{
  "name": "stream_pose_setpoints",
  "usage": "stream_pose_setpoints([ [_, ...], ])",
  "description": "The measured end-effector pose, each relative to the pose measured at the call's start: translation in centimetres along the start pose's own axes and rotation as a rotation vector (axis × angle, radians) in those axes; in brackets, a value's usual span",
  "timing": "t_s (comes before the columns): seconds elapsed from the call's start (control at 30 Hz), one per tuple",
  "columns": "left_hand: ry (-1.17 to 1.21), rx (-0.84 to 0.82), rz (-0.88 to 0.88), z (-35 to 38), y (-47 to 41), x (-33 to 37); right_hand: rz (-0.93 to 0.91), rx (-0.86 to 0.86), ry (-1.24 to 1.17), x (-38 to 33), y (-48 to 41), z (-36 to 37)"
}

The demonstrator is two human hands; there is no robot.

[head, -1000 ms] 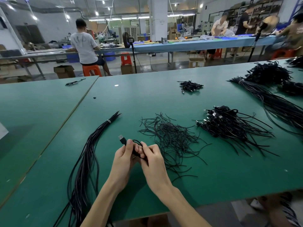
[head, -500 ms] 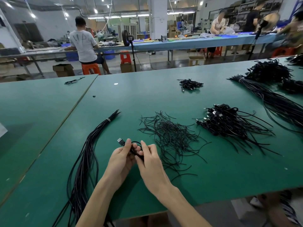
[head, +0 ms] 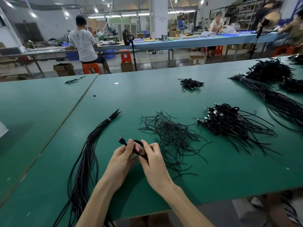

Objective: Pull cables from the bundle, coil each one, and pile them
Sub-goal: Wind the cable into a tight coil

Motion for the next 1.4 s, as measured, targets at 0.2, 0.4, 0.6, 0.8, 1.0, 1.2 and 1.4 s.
stream_pose_setpoints([
  [0.2,-0.105,0.095,0.002,-0.4,0.2,0.3,-0.003,-0.019,0.003,0.2,0.1,0.2],
  [0.4,-0.106,0.042,0.007,-0.6,0.1,0.0,0.033,-0.043,0.006,0.8,0.2,0.3],
  [0.6,-0.149,0.035,0.022,-0.7,0.1,0.0,0.042,-0.049,-0.013,0.9,0.1,0.3],
  [0.8,-0.13,0.094,0.041,-1.3,-0.2,-0.2,0.054,-0.015,-0.098,0.5,0.1,-0.1],
  [1.0,-0.065,0.13,0.071,-2.2,-0.3,-0.2,0.073,0.077,-0.212,0.7,0.1,-1.1],
  [1.2,-0.053,0.13,0.131,-1.8,0.0,0.4,0.07,0.097,-0.257,1.1,0.0,-1.2],
  [1.4,-0.131,0.128,0.172,-1.4,0.3,0.8,0.041,0.065,-0.235,0.9,-0.1,-0.8],
])
Point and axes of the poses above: each hand's wrist, its own y-axis away from the middle knuckle, its own z-axis out of the palm, x = y × z, the point moved 7 cm from there along -y, towards the middle knuckle, and after that the axes turned 11 degrees about -z, right-handed, at the moved point
